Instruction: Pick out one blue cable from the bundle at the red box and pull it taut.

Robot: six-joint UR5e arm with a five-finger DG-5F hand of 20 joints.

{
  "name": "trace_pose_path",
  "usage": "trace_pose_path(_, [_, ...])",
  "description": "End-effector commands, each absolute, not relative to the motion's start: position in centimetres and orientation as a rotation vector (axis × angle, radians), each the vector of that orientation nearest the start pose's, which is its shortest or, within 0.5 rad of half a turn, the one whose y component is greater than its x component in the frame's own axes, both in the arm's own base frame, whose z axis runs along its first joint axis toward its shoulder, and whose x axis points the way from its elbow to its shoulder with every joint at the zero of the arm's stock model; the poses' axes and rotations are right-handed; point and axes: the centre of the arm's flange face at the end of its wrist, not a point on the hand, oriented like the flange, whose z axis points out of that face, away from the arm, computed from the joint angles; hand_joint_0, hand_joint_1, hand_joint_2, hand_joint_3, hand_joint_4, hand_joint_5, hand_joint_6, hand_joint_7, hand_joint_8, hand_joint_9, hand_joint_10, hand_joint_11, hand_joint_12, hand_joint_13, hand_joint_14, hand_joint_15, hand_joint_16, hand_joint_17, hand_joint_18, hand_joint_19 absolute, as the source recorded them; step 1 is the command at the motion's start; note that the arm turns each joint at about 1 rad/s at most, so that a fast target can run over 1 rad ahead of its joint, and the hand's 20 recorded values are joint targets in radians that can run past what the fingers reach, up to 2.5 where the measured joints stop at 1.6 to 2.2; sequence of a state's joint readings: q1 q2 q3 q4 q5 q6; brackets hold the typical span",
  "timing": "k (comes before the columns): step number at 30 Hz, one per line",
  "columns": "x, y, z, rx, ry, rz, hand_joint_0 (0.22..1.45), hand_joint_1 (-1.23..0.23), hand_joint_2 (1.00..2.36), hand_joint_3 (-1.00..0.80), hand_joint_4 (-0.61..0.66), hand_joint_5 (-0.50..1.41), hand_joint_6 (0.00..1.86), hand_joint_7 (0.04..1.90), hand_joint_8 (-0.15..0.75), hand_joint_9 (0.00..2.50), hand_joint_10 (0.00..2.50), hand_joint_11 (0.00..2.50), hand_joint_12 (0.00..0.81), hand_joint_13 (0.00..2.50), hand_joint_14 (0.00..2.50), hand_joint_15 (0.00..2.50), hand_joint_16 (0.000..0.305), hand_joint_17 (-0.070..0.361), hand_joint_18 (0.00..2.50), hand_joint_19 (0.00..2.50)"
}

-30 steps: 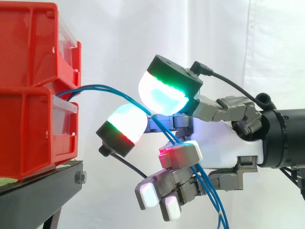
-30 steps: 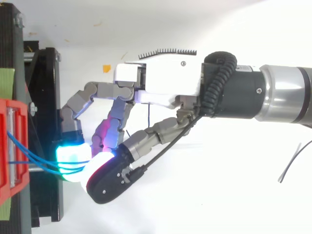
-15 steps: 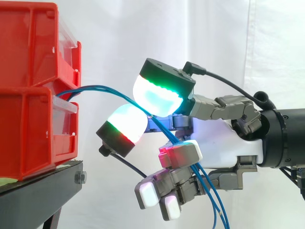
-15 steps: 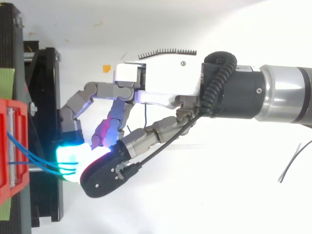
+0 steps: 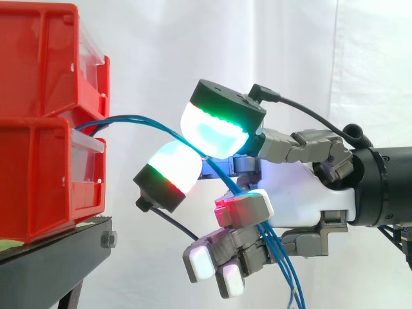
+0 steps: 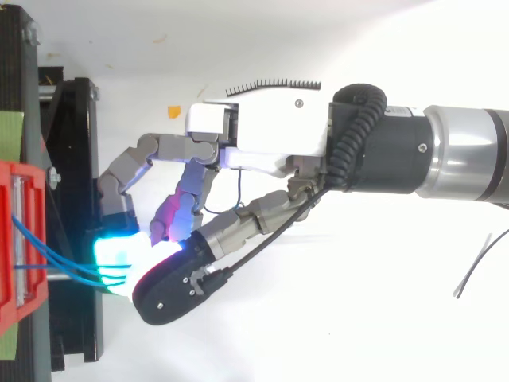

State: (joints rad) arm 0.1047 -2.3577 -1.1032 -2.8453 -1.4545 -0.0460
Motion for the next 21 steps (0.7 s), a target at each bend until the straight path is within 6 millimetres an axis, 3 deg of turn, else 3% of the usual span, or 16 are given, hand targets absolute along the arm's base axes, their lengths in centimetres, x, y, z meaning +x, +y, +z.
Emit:
trace_pose_path(1, [78.1,-6.38,23.77,1.194,1.24,1.156,0.81,-0.92,1.0,-0.47,-0.2,-0.09,0.94,1.21,0.26,1.34,0.04,0.98,0.295,0.94,0.02,0.53,0.042,0.095,0.83,0.69])
trace_pose_path(5, [78.1,-6.38,23.77,1.194,1.24,1.156,0.81,-0.93,1.0,-0.5,-0.22,-0.09,0.94,1.22,0.252,1.34,0.04,0.98,0.294,0.95,0.02,0.53,0.042,0.094,0.85,0.67])
trace_pose_path(10, [78.11,-6.26,23.77,1.193,1.241,1.157,0.76,-0.95,1.0,-0.5,-0.27,-0.09,0.96,1.08,0.244,1.35,0.04,0.98,0.288,0.96,0.02,0.53,0.041,0.093,0.86,0.66])
trace_pose_path(21, [78.03,-6.62,23.69,1.198,1.24,1.152,0.7,-0.98,1.0,-0.5,-0.27,-0.08,0.95,1.1,0.238,1.38,0.04,0.99,0.282,0.97,0.02,0.55,0.04,0.09,0.87,0.67])
